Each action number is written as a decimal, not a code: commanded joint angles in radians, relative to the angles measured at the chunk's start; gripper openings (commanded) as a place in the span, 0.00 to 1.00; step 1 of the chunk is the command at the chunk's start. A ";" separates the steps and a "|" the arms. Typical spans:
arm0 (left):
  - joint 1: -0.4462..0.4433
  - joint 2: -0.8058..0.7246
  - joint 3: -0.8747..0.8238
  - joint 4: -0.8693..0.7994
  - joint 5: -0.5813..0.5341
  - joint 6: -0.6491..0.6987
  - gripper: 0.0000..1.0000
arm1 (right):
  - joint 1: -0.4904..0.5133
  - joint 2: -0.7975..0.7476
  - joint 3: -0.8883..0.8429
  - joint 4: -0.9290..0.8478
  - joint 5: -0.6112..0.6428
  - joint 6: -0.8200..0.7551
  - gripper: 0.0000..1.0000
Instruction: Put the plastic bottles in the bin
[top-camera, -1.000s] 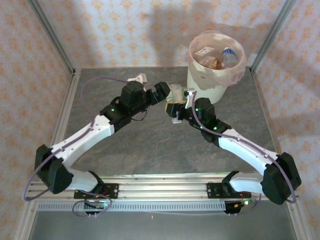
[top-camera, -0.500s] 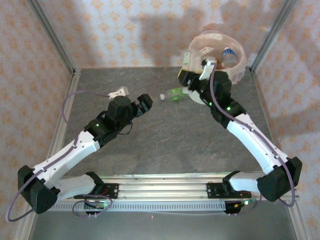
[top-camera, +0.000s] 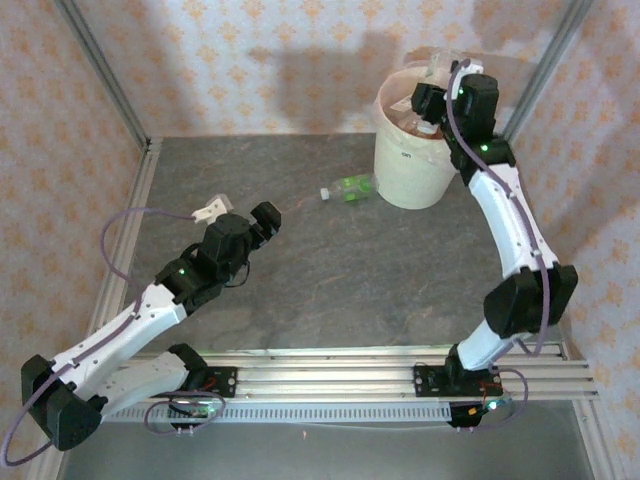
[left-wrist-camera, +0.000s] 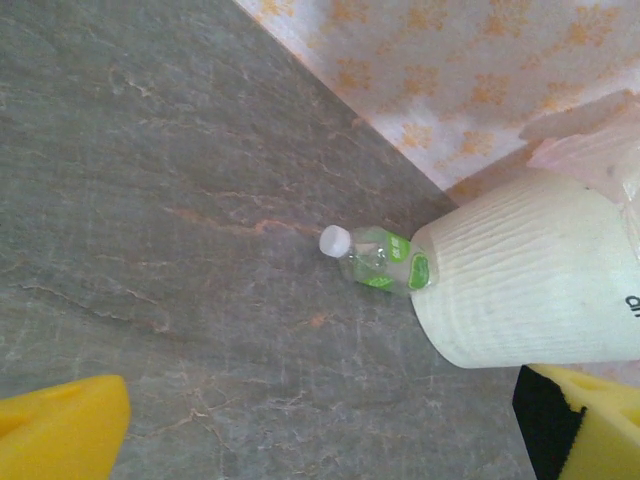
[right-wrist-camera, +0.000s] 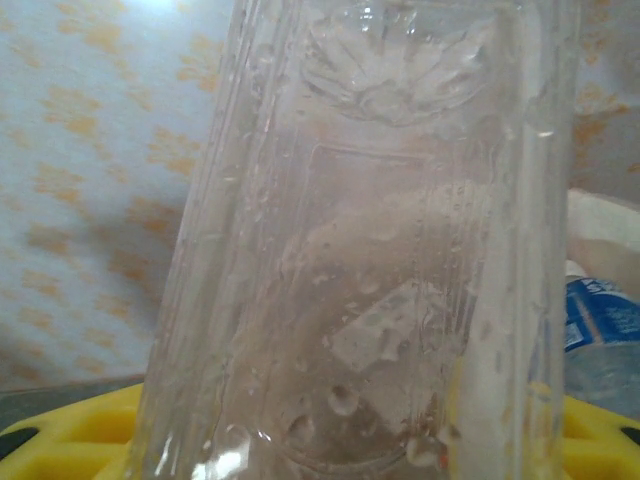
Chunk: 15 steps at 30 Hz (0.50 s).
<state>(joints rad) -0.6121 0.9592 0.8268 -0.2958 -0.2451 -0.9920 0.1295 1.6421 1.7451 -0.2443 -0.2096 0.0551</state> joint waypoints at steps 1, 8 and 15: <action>0.015 -0.030 -0.012 -0.013 -0.066 -0.007 1.00 | -0.039 0.059 0.102 -0.105 -0.030 -0.082 0.45; 0.025 -0.025 -0.010 -0.006 -0.058 0.000 1.00 | -0.115 0.241 0.357 -0.320 -0.221 -0.221 0.54; 0.028 -0.010 -0.013 0.017 -0.054 -0.005 1.00 | -0.115 0.345 0.559 -0.417 0.008 -0.133 0.91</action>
<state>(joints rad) -0.5926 0.9428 0.8265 -0.2955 -0.2691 -0.9947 0.0128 1.9877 2.2559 -0.6086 -0.3145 -0.1131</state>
